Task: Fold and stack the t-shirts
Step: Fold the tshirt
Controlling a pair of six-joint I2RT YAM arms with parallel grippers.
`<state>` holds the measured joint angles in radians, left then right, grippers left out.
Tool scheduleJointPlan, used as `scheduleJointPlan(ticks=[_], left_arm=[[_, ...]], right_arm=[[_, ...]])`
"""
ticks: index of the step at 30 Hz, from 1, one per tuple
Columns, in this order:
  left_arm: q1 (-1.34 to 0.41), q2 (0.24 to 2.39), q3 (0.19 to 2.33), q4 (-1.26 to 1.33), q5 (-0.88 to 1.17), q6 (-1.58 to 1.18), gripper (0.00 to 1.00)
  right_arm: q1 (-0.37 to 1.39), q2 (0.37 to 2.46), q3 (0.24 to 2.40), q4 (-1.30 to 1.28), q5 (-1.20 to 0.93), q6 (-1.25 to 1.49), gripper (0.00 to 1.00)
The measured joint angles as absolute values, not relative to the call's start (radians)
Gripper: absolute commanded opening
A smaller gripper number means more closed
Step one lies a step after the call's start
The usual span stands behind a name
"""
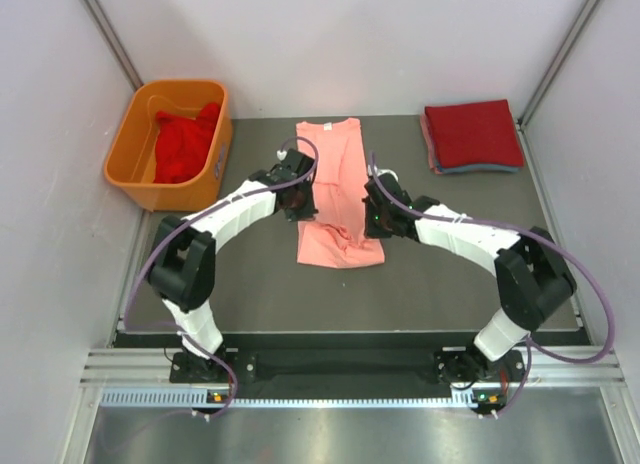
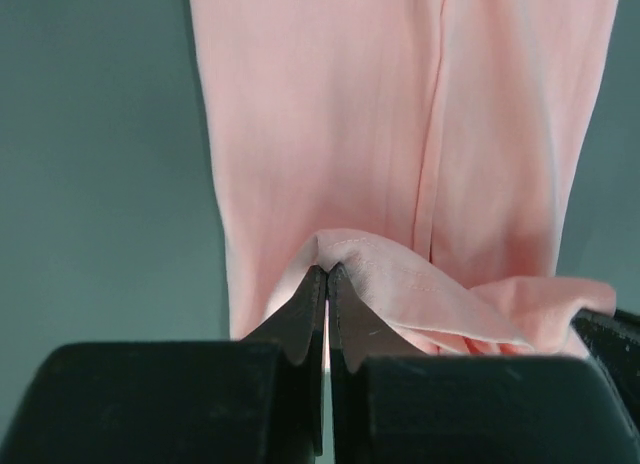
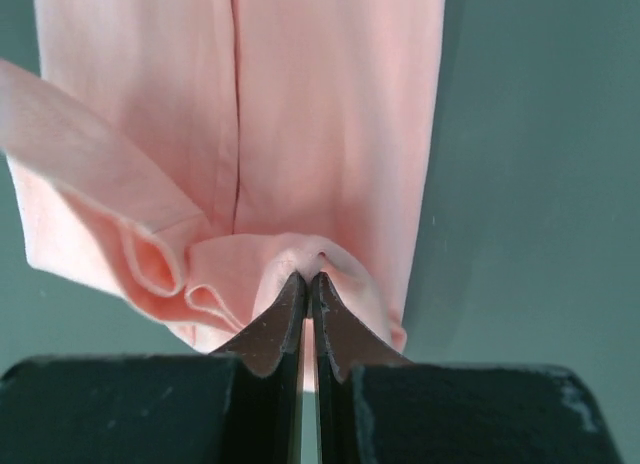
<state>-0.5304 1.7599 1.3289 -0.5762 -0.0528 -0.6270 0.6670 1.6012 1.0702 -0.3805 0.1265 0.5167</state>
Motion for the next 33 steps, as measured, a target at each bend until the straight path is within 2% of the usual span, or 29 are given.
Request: scheduleJointPlan(ticks=[9,18,33], left_arm=[[-0.455,1.972,1.585,-0.596,-0.072,-0.568,0.00],[-0.374,2.078,1.712,-0.596,-0.074,-0.527,0.00],[-0.319,2.253,1.903,-0.598,-0.041,-0.494,0.00]], right_arm=[[0.567,1.816,1.324,-0.384,0.049,0.437,0.00],[0.499,1.989,1.541,-0.404,-0.021,0.382,0.00],[0.394,2.148,1.740,-0.435,-0.128,0.353,0.02]])
